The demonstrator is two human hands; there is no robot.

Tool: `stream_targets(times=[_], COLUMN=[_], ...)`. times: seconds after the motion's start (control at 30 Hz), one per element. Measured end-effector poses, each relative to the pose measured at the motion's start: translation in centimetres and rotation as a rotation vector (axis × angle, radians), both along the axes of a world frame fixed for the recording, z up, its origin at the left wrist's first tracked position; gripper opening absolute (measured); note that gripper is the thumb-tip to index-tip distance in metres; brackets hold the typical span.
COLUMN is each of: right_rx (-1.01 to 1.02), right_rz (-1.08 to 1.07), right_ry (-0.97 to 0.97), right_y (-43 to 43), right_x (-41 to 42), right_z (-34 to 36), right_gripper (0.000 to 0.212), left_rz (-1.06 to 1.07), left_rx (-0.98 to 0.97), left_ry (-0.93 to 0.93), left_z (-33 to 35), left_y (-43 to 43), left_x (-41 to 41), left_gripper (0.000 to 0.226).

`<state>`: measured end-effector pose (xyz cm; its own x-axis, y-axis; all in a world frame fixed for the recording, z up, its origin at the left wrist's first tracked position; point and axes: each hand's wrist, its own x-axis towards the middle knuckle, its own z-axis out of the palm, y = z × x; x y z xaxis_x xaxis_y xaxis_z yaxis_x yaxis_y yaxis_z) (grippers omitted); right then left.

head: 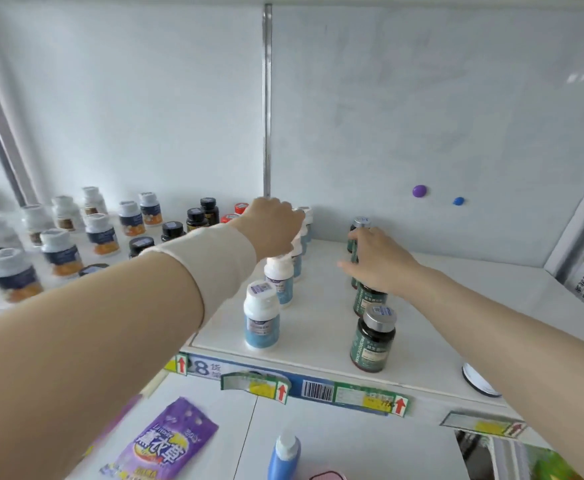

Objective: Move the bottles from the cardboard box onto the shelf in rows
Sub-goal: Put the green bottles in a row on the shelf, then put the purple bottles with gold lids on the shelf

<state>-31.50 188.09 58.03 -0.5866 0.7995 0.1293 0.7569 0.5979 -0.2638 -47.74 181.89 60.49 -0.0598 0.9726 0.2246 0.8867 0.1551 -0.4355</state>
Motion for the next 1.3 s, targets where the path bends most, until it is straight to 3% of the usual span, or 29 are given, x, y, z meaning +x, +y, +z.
stream_targets(times=[0.4, 0.7, 0.93, 1.1, 1.3], right_rx=[0.277, 0.37, 0.42, 0.387, 0.196], right_rz=[0.419, 0.827, 1.092, 1.174, 1.252], right_ry=[-0.072, -0.162, -0.284, -0.414, -0.594], right_y=[-17.9, -39.4, -50.3, -51.7, -51.4], right_x=[-23.1, -47.7, -62.0, -70.8, -79.7], right_z=[1.8, -1.7, -10.0, -18.1, -28.3], right_gripper=[0.049, 0.053, 0.051, 0.051, 0.048], left_rz=[0.444, 0.843, 1.07, 1.142, 1.254], left_rx=[0.034, -0.003, -0.085, -0.137, -0.171], left_ry=[0.127, -0.034, -0.176, -0.319, -0.6], left_z=[0.8, -3.0, -11.5, -19.0, -28.8], left_y=[-24.4, -49.9, -60.9, -63.3, -65.1], left_x=[-17.6, -35.7, -47.8, -56.1, -64.2], left_gripper=[0.038, 0.044, 0.039, 0.044, 0.038])
